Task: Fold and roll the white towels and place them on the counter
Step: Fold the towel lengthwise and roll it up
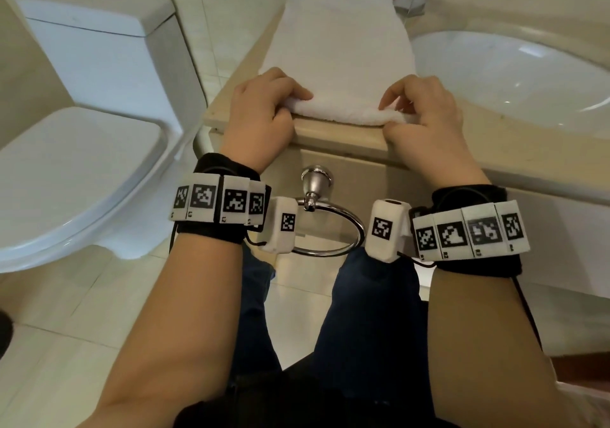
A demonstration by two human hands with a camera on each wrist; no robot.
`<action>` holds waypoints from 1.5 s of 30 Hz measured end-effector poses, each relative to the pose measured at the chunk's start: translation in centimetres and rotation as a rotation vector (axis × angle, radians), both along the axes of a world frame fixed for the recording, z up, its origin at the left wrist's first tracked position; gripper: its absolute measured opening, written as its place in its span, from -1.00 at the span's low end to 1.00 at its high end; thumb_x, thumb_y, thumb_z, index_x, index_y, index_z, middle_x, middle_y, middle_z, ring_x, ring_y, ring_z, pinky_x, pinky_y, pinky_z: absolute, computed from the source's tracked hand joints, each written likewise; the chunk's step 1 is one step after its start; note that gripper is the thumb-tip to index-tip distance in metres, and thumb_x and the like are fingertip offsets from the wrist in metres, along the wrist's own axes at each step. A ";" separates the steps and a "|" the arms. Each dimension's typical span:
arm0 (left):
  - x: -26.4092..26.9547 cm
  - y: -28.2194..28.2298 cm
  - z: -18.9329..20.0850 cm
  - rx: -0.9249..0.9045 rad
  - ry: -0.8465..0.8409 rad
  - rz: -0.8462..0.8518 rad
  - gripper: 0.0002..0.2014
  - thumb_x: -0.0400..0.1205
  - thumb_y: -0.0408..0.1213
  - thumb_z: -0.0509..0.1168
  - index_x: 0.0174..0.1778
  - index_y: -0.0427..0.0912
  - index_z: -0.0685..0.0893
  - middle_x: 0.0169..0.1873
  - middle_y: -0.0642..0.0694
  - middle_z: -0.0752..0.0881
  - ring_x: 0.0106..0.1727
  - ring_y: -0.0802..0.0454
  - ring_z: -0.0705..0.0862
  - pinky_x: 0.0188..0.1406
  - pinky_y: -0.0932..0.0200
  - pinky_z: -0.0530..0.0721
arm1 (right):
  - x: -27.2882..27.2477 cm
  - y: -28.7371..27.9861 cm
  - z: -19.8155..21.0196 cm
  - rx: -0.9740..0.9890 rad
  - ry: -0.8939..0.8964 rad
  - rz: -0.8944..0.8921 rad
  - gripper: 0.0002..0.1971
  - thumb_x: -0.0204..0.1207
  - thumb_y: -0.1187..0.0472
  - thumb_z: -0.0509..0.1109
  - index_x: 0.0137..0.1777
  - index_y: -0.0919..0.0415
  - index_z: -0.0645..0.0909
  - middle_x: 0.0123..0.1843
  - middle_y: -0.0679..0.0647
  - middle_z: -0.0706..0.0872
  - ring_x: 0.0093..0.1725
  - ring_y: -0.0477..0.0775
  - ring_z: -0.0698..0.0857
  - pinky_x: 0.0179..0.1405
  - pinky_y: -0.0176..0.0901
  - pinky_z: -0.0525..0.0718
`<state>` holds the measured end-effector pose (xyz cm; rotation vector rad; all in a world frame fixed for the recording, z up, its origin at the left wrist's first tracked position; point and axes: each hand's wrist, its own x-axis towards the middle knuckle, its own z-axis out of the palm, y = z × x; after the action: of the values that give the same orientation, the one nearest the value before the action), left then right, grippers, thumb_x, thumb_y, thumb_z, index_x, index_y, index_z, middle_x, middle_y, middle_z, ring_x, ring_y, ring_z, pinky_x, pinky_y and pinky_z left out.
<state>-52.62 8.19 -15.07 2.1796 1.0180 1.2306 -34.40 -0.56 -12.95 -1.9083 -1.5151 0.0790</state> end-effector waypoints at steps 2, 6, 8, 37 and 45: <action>-0.3 0.1 0.1 -0.002 0.005 -0.013 -0.58 0.33 -0.51 0.05 -0.06 -0.26 0.76 -0.17 0.04 0.59 -0.05 0.04 0.60 0.21 -0.08 0.53 | 0.4 0.0 -0.3 0.042 0.007 0.010 -0.73 0.41 0.34 0.31 0.07 0.07 0.62 0.06 0.05 0.45 0.19 0.13 0.43 0.15 -0.15 0.34; -0.7 0.5 0.7 -0.099 -0.082 -0.001 -0.71 0.49 -0.48 0.15 -0.01 -0.23 0.72 -0.18 0.19 0.63 -0.13 0.47 0.56 -0.08 0.59 0.43 | 1.5 -0.5 -0.2 0.107 0.001 0.019 -0.79 0.55 0.19 0.36 0.15 0.17 0.64 0.10 0.04 0.56 0.11 0.04 0.48 -0.04 -0.39 0.34; -0.7 0.4 0.9 -0.099 -0.141 0.044 -0.77 0.48 -0.42 0.22 -0.04 -0.18 0.71 -0.21 0.25 0.61 -0.14 0.49 0.55 -0.14 0.61 0.43 | 2.0 -0.9 0.0 0.117 0.085 0.004 -0.79 0.60 0.16 0.33 0.19 0.17 0.62 0.06 -0.08 0.53 0.04 -0.12 0.45 -0.13 -0.51 0.35; 0.2 0.2 0.1 -0.059 -0.304 0.205 -0.92 0.34 -0.42 0.24 -0.41 -0.22 0.63 -0.35 0.16 0.46 -0.34 0.31 0.45 -0.31 0.49 0.39 | 4.1 1.3 2.0 -0.163 0.030 -0.128 -0.84 0.46 0.03 0.30 -0.03 0.05 0.58 -0.10 -0.05 0.61 -0.03 0.06 0.56 -0.06 -0.13 0.40; 0.8 -0.2 0.5 0.054 -0.155 0.035 -0.68 0.31 -0.61 0.13 -0.39 -0.12 0.69 -0.31 0.23 0.59 -0.14 0.15 0.51 -0.13 0.35 0.41 | 3.2 1.3 1.4 0.041 -0.182 -0.183 -0.69 0.47 -0.10 0.39 0.01 0.13 0.54 0.12 0.09 0.51 0.22 0.18 0.43 0.18 -0.03 0.37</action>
<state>-51.79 8.01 -14.56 2.0762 0.9732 1.4343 -31.22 0.70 -11.53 -2.0571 -1.4379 -0.2115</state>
